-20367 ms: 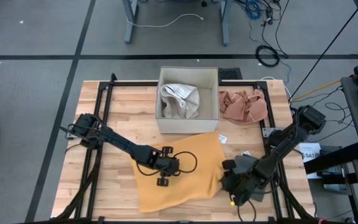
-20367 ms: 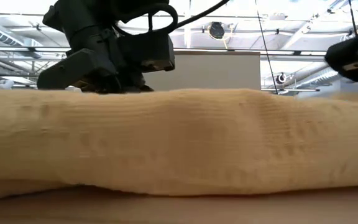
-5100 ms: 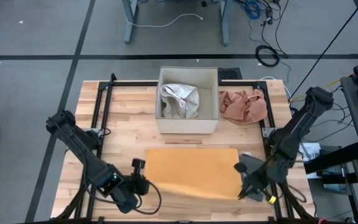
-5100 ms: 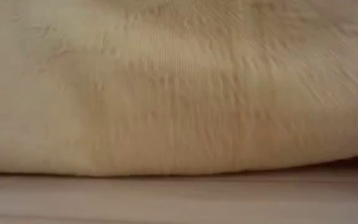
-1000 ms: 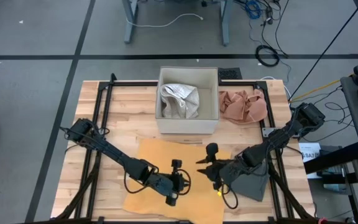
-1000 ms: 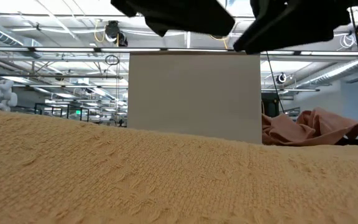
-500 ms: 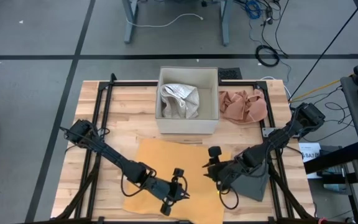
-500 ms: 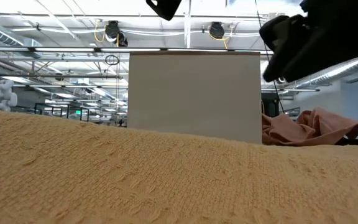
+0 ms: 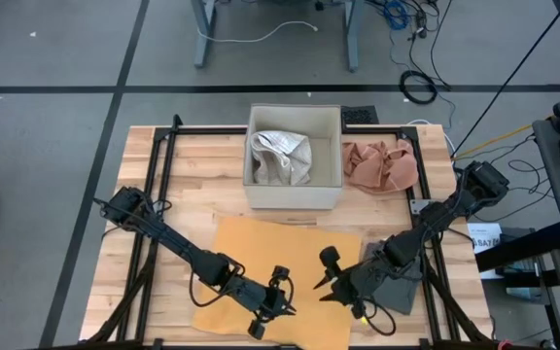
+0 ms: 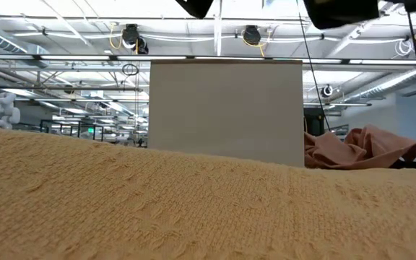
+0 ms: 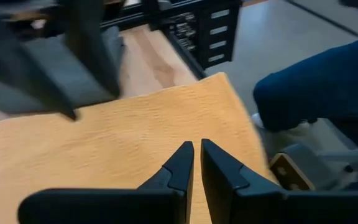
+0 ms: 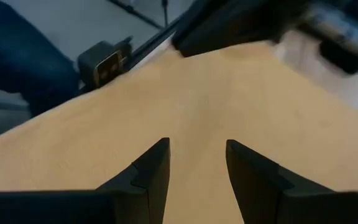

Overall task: Fold towel
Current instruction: Fold the yellow towel

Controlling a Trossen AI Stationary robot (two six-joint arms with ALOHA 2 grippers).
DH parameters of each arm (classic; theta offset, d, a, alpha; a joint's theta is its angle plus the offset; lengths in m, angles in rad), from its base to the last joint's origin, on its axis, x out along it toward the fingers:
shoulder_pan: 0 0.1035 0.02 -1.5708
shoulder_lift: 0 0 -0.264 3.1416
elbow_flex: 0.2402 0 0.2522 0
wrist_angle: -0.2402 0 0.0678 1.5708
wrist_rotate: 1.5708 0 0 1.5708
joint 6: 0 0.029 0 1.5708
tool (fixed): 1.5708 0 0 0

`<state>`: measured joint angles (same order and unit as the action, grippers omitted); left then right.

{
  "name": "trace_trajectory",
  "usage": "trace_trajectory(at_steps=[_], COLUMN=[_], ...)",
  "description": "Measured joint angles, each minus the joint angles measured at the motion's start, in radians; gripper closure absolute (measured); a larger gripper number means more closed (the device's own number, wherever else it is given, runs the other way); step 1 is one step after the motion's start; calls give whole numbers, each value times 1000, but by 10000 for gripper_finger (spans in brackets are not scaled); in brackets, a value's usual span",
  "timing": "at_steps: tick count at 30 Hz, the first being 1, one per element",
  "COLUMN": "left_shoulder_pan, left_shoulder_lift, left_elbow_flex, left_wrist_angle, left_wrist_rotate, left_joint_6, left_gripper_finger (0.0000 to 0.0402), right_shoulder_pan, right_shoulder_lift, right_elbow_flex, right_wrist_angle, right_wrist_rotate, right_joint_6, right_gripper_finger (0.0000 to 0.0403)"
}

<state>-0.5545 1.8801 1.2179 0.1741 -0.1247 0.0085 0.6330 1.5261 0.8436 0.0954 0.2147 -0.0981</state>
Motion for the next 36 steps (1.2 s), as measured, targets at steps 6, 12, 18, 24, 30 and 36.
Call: trace_trajectory(at_steps=[6, 12, 18, 24, 30, 36], left_shoulder_pan=[0, 0, 0, -1, 0, 0], left_shoulder_lift=[0, 0, 0, 0, 0, 0], left_elbow_flex=[0, 0, 0, 0, 0, 0], left_wrist_angle=[1, 5, 8, -16, -104, -195], left_wrist_rotate=[85, 110, 108, 45, -57, -232], left_joint_6=[0, -3, -106, -251, -337, -267], left_gripper_finger=[365, 365, 365, 365, 365, 365], right_shoulder_pan=[-10, -31, -71, -130, -182, -206], right_shoulder_lift=[0, 0, 0, 0, 0, 0], right_elbow_flex=[0, 0, 0, 0, 0, 0], right_wrist_angle=[39, 20, -29, -121, -273, -417], right_wrist_rotate=[210, 416, 446, 448, 435, 333], right_joint_6=[-52, -47, -19, 55, 197, 332], right_gripper_finger=[259, 259, 259, 259, 259, 259])
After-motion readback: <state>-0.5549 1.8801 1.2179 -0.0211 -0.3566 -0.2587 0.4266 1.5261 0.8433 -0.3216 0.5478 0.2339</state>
